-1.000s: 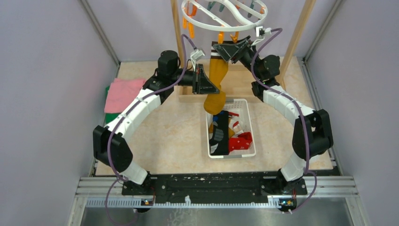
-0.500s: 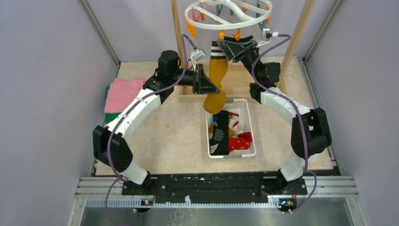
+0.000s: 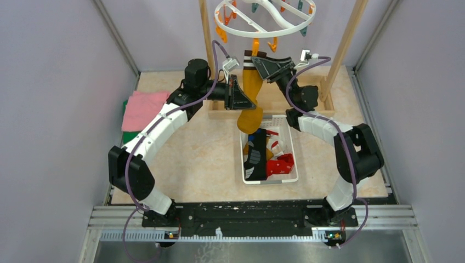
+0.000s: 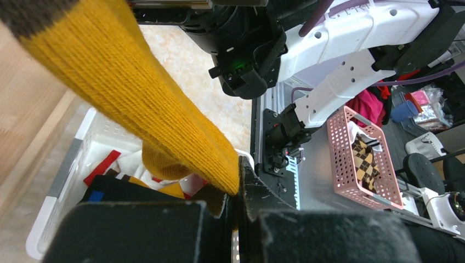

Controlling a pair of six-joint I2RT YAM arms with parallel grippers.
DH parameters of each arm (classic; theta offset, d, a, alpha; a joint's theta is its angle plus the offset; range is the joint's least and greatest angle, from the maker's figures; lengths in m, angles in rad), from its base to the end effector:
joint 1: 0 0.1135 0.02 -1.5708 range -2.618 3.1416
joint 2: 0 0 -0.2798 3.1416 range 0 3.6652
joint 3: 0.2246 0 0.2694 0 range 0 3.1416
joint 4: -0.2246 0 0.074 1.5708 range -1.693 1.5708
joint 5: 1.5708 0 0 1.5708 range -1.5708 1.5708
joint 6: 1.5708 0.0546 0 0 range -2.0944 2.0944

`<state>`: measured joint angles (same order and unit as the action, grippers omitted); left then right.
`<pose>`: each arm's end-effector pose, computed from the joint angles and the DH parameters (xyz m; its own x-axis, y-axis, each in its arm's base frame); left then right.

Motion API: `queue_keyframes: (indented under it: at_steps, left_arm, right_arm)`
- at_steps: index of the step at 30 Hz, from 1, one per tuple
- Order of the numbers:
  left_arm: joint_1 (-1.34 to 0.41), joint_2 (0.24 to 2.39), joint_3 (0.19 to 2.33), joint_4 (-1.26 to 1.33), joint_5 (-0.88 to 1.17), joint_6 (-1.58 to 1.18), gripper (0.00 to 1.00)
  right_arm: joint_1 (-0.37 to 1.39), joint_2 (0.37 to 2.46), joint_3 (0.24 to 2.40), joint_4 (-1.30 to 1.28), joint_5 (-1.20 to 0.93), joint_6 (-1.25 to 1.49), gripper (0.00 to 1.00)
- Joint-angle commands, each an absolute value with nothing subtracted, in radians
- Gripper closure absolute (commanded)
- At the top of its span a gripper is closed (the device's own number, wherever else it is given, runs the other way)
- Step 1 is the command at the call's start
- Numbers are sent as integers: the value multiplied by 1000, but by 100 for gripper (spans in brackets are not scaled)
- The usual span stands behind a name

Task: Remove the socks clipped to the hanger

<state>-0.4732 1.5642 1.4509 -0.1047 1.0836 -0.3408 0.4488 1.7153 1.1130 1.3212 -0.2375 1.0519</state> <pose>0.3190 -0.2175 0.4017 -0.5094 0.0850 -0.8563 0.8605 0.0551 -0.5064 0.3605 0.1879 0.3747 -0.2105 0.8354 -0.5077 -0.8035 0.1480 0.5766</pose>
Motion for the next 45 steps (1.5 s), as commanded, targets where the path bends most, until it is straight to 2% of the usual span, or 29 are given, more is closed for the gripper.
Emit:
queue_keyframes:
  at_steps: [1,5,11,19,24,33,35,40,45]
  left_arm:
    - [-480,1550,1481,-87,1089,-327,100]
    - [-482,1550,1477,-83,1085,-328,100]
    - [-485,1556,1478,-87,1079,-323,100]
    - [-493,1560,1485,-93,1079,-314,100]
    - [-495,1561,1492,-109,1076,-303,100]
    - [-495,1557,1492,-113,1077,-299,100]
    - [-495,1559,1490,-112,1075,-298,100]
    - [-494,1556,1480,-128,1067,-283,100]
    - [-495,1548,1469,-211,1046,-215,100]
  right_arm:
    - [460,1649,1140,1373,-206,1021,17]
    - [462,1669,1185,1370,-228,1033,19]
    - [465,1696,1222,1405,-245,1091,27]
    - [478,1736,1297,1392,-254,1114,30]
    - [480,1747,1318,1375,-254,1111,36]
    - [478,1731,1318,1344,-259,1092,58]
    - [477,1725,1318,1342,-259,1086,67]
    - [468,1709,1324,1310,-271,1070,98]
    - [450,1686,1326,1246,-304,1054,100]
